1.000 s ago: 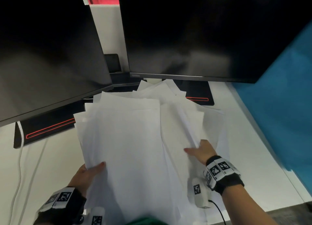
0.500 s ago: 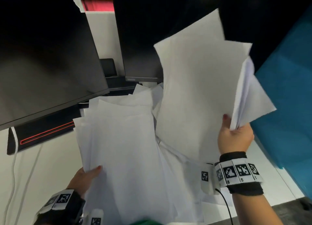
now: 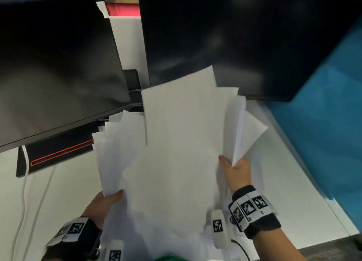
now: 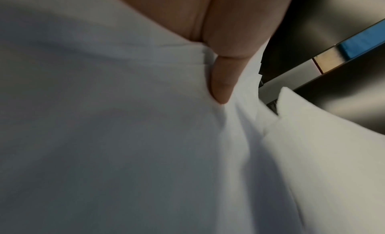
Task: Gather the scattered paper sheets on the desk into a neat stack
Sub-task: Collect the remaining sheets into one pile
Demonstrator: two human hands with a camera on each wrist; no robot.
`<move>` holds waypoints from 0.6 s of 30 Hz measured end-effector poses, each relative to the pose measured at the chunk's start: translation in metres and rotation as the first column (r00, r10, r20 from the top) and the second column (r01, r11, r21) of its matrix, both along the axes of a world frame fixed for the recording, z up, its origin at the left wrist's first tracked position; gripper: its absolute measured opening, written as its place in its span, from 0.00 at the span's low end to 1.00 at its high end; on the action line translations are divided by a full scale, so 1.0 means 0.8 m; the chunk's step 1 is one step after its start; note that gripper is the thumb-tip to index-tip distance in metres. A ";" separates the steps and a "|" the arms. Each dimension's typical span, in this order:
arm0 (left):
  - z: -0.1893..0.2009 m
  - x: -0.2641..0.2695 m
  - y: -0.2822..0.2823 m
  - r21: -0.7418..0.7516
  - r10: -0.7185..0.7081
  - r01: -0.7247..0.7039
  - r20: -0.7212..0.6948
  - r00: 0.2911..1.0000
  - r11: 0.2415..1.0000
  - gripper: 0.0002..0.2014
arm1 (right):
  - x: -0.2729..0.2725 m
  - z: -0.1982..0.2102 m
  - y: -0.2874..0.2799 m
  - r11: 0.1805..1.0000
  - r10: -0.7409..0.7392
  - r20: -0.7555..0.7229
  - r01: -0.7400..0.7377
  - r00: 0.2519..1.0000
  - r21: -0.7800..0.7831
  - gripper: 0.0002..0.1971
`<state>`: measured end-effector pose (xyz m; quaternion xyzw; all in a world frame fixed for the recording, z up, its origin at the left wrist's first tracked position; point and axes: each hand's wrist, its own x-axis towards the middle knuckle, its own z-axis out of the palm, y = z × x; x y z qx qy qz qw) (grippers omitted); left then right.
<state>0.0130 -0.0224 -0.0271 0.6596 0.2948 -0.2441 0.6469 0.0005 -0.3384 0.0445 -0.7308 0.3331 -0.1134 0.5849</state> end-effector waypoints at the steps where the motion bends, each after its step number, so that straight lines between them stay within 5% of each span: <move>1: 0.003 -0.001 -0.001 -0.022 -0.001 0.001 0.005 1.000 1.000 0.06 | -0.003 -0.009 0.003 0.998 0.067 -0.064 -0.068 0.996 -0.010 0.09; 5: 0.016 -0.005 0.000 -0.052 0.011 -0.009 0.033 0.999 0.999 0.06 | -0.009 -0.023 -0.001 0.931 0.344 -0.304 -0.365 0.888 -0.013 0.13; 11: 0.032 -0.006 -0.003 -0.163 0.035 -0.035 0.000 0.999 0.986 0.06 | 0.002 0.003 -0.020 0.860 0.490 -0.275 -0.510 0.827 -0.002 0.07; 14: 0.029 -0.004 -0.006 -0.240 0.026 -0.025 0.003 1.000 0.970 0.12 | 0.007 -0.006 -0.012 0.824 0.562 -0.249 -0.558 0.788 0.097 0.28; 16: 0.028 -0.005 -0.006 -0.276 -0.037 0.035 -0.005 0.999 0.961 0.22 | 0.010 -0.019 -0.011 0.867 0.484 -0.126 -0.456 0.866 0.199 0.42; 18: 0.027 -0.006 -0.005 -0.265 -0.022 0.028 0.025 0.999 0.964 0.18 | 0.008 -0.026 -0.014 0.844 0.428 -0.027 -0.389 0.903 0.368 0.43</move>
